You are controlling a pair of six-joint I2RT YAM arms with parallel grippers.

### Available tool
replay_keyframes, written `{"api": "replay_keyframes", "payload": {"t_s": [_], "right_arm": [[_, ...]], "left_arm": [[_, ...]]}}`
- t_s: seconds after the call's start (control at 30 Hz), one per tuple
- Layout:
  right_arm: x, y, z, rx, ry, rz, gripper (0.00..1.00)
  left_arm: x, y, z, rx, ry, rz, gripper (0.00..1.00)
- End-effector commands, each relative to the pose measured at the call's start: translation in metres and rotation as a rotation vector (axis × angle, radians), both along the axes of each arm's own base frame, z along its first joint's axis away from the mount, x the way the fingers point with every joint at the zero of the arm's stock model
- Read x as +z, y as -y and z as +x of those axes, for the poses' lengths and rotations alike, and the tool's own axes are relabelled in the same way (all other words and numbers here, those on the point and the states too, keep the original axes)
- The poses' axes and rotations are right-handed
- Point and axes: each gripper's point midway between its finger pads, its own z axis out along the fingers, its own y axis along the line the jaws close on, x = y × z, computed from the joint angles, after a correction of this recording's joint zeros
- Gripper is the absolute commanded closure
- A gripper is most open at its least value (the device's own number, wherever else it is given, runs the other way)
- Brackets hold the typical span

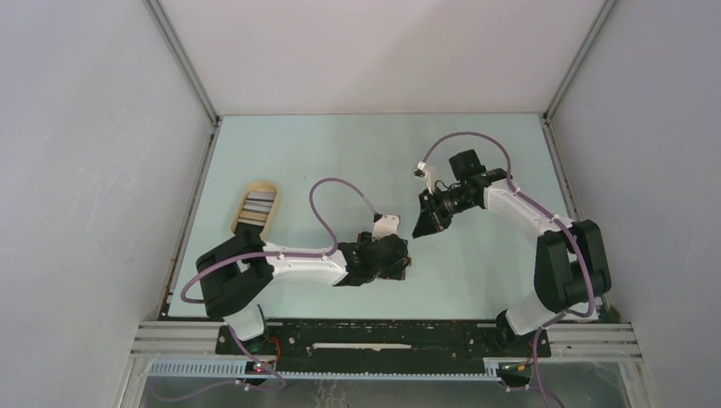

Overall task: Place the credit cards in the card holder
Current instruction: Open the card holder at the center of the board.

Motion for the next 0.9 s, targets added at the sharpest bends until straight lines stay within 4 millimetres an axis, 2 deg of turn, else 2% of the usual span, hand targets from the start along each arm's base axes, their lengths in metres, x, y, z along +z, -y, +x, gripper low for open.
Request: {"api": "replay_keyframes", "payload": {"t_s": [0.0,0.13,0.3,0.4,0.53,0.63,0.87], "right_arm": [[-0.013,-0.007,0.005,-0.043,-0.073,-0.008,0.82],[-0.025,-0.011,0.007,-0.058,-0.139,-0.012,0.84],[-0.026,-0.01,0.009,-0.059,-0.152,-0.01,0.85],[-0.026,-0.009,0.009,-0.06,-0.148,-0.01,0.85],[-0.026,-0.009,0.01,-0.06,-0.144,-0.012,0.85],[-0.026,-0.009,0.009,-0.057,-0.149,-0.011,0.85],[-0.028,-0.014,0.005,-0.039,-0.17,-0.003,0.85]], "left_arm": [[0.003,0.005,0.004,0.013,-0.002,-0.018,0.26],[-0.002,0.006,0.003,0.017,-0.017,-0.006,0.25],[-0.008,0.0,0.004,0.047,-0.025,0.018,0.28],[-0.01,-0.003,0.002,0.054,-0.032,0.018,0.37],[-0.011,-0.002,0.0,0.051,-0.039,-0.008,0.41],[-0.012,-0.004,0.001,0.057,-0.046,-0.019,0.48],[-0.011,-0.005,-0.002,0.057,-0.051,-0.075,0.59]]}}
